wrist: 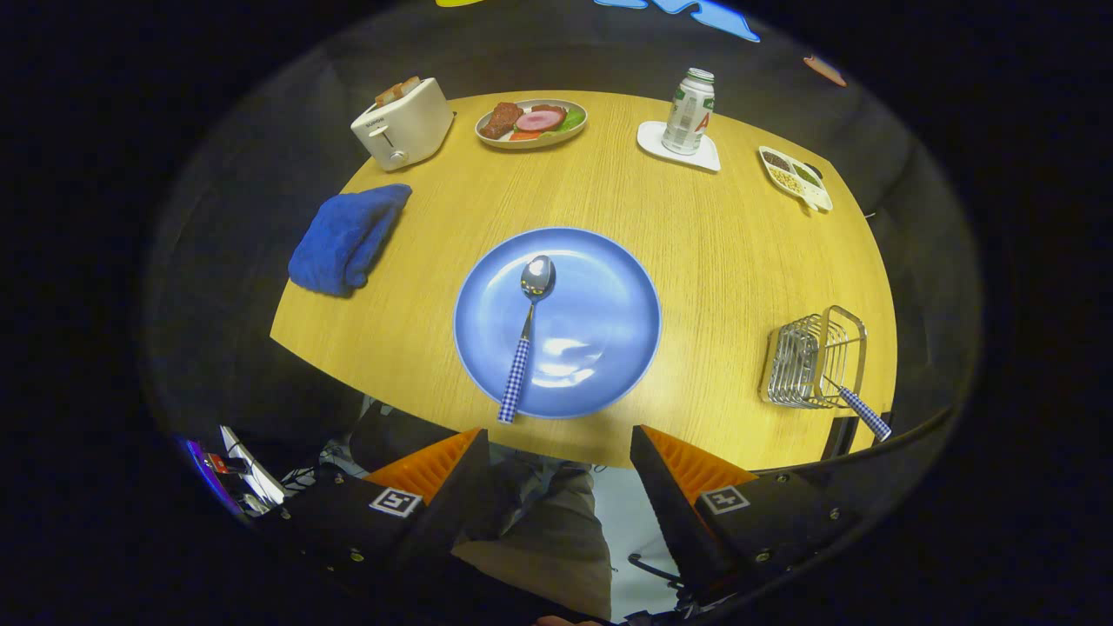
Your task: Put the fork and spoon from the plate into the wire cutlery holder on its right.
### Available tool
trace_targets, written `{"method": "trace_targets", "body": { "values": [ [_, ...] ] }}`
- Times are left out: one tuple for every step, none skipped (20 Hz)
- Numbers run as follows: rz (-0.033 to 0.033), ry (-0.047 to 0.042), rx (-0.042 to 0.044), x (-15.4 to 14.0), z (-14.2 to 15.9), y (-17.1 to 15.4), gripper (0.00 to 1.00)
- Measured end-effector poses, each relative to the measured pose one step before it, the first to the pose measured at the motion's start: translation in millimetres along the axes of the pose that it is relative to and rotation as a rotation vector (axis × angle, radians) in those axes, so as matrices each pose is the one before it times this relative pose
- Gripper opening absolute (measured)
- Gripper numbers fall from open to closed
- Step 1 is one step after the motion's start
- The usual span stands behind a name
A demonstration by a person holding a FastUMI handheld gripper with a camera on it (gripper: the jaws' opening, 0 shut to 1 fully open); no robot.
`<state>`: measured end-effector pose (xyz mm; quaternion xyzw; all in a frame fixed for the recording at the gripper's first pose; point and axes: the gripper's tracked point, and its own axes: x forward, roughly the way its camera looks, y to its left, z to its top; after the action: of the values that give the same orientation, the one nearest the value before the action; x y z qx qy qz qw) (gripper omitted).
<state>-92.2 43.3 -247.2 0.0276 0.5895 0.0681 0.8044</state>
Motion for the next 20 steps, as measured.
{"method": "trace_targets", "body": {
  "values": [
    [-0.00546,-0.00732,0.0069,8.52,2.52,3.38,1.0],
    [-0.01033,-0.00596,0.00472,8.39,3.42,2.19,1.0],
    [-0.00447,0.00118,0.00188,10.16,1.16,3.66,1.0],
    [-0.00432,0.00668,0.00186,6.89,0.77,2.76,1.0],
    [-0.00584,0.00304,0.00195,5.88,-0.75,2.69,1.0],
    [-0.00042,0.00529,0.00782,5.18,0.95,2.72,1.0],
    [-0.00479,0.00532,0.00301,4.96,-1.75,3.7,1.0],
    [-0.00035,0.00173,0.00266,3.33,0.98,2.67,1.0],
    [-0.00223,0.0028,0.00161,2.73,1.48,1.22,1.0],
    [-0.00173,0.00408,0.00115,1.47,1.15,0.95,1.0],
    [0.00083,0.0084,0.00147,2.09,-0.19,1.1,1.0],
    [-0.00325,0.00513,-0.00015,0.85,1.41,0.75,1.0],
    [-0.00133,0.00294,-0.00077,0.81,1.19,0.95,1.0],
    [0.00043,0.00415,0.00076,1.28,2.28,1.59,1.0],
    [-0.00105,-0.00168,0.002,2.1,0.6,1.35,1.0],
    [-0.00602,-0.00244,0.00122,1.26,1.37,0.06,1.0],
    [-0.00347,-0.00231,0.0052,2.26,0.97,-0.02,1.0],
    [-0.00466,0.00456,0.00226,2.81,0.68,-0.72,1.0],
    [-0.00416,0.00524,0.00132,3.66,0.23,-0.69,1.0],
    [-0.0006,0.00701,0.00266,3.01,-0.32,0.01,1.0]
  ]
}}
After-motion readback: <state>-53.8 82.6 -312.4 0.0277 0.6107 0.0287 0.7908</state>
